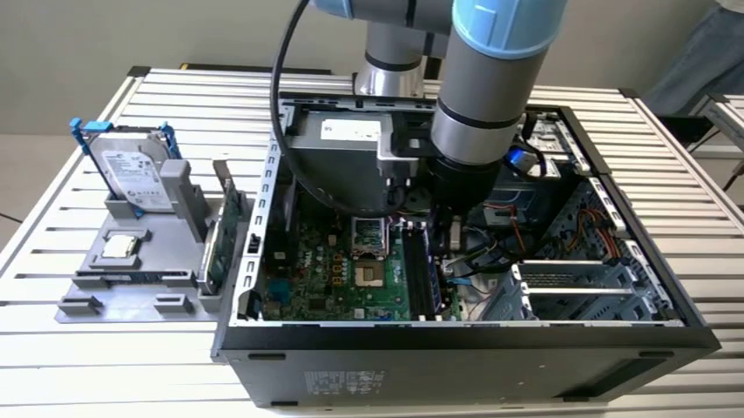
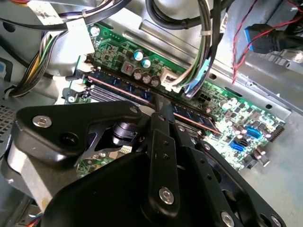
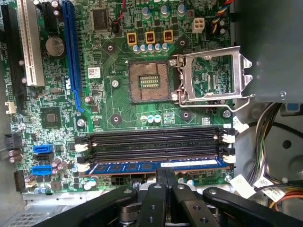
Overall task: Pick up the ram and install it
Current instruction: 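Press down the ram until it locks into place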
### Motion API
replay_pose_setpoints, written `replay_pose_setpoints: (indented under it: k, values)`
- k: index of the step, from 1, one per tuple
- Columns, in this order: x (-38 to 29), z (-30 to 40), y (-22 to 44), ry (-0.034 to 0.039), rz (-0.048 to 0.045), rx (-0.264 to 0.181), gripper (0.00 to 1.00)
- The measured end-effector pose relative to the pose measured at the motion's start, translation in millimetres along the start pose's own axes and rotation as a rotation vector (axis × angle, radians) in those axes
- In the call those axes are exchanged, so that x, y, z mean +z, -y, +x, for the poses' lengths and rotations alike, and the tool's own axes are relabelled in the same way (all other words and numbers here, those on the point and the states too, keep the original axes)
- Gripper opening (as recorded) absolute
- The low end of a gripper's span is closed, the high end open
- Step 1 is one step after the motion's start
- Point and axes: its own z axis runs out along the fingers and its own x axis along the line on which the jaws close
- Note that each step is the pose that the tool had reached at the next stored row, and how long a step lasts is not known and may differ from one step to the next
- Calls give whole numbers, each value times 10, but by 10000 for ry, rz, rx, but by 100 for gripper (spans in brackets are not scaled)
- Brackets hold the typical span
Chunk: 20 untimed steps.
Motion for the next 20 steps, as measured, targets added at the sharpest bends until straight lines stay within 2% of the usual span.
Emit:
replay_pose_setpoints:
  k: [12,20]
  values:
    - [135,-16,-21,-11,-38,-18,0]
    - [142,-17,-22,-7,-43,-21,0]
